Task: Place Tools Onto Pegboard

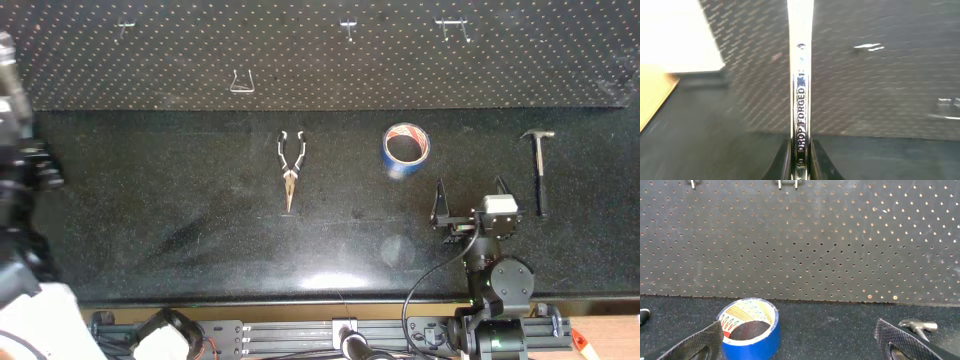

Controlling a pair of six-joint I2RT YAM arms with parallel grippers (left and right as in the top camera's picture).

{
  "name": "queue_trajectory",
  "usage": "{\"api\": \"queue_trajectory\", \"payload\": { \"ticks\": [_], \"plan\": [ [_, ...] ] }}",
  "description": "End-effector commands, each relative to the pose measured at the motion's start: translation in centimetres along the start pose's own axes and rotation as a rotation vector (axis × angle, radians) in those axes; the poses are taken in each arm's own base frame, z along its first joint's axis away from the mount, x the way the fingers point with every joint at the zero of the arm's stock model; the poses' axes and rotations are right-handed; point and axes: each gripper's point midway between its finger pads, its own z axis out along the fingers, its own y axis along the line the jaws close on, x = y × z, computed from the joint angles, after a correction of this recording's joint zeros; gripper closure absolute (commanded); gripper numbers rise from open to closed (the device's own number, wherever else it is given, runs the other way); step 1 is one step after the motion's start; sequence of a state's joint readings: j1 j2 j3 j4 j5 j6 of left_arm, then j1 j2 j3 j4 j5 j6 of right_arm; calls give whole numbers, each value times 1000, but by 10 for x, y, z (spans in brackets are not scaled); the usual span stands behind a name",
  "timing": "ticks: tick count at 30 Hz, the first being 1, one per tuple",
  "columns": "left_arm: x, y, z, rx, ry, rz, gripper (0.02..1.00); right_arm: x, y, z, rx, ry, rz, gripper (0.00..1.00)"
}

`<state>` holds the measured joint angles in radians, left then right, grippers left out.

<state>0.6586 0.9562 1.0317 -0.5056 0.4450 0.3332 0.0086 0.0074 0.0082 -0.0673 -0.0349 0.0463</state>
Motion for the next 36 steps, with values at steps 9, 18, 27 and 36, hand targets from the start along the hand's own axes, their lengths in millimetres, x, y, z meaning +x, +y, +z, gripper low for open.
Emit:
{"api": "queue_trajectory", "payload": {
  "ticks": [9, 18, 27, 36],
  "plan": [
    [51, -74, 21, 115, -92, 89, 989, 1, 2, 0, -7, 0, -3, 18],
    [72, -70, 60, 131, -31, 51, 989, 1, 2, 0, -7, 0, -3, 18],
    [55, -71, 75, 146, -107, -12, 989, 1, 2, 0, -7, 0, -3, 18],
    [56, -83, 78, 159, -94, 1, 989, 1, 2, 0, -7, 0, -3, 18]
  ]
}}
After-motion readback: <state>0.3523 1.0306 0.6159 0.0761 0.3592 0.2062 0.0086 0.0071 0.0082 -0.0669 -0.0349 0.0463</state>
